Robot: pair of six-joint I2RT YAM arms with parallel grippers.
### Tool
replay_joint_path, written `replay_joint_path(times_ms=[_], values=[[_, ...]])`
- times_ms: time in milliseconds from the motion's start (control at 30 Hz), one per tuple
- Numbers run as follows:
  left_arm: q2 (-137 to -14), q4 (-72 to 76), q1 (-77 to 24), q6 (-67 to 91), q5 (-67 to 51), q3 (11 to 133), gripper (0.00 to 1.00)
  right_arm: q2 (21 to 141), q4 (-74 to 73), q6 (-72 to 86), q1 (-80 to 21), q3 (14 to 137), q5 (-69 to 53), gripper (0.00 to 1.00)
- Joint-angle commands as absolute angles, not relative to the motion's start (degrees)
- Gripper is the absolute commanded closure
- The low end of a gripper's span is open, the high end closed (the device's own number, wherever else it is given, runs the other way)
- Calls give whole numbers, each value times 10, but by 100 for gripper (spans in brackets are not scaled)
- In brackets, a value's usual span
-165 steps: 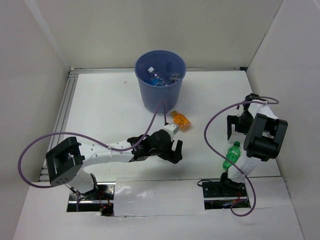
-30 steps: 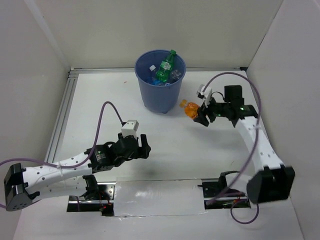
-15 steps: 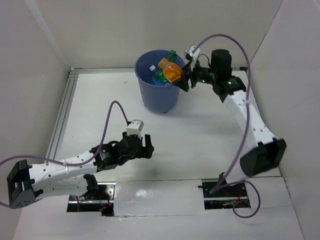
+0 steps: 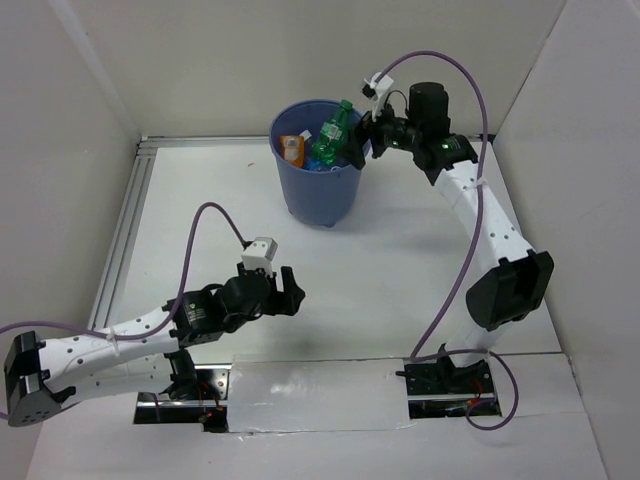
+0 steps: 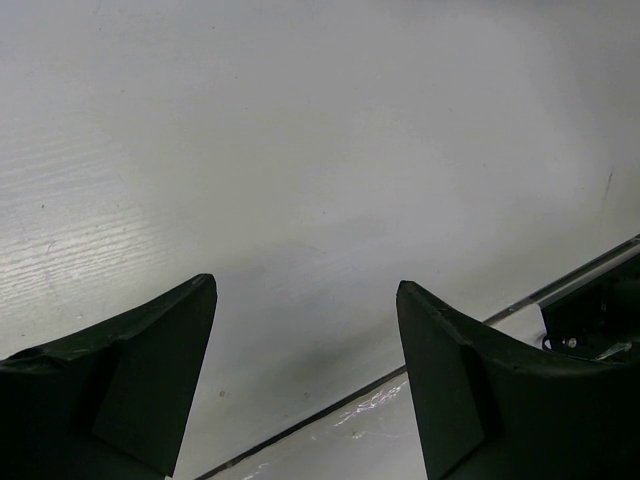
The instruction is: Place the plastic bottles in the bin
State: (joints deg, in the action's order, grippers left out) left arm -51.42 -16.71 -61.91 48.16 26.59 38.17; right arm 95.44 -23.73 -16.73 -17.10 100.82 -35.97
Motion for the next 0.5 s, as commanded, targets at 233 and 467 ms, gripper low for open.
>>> replay_joint_path(times_ms=[233, 467], values=[[-537, -145, -617, 445, 282, 422, 14, 854, -365, -35, -121, 942, -10, 0], [-571, -156, -590, 403, 271, 471, 8, 660, -296, -37, -70, 684, 49, 0]])
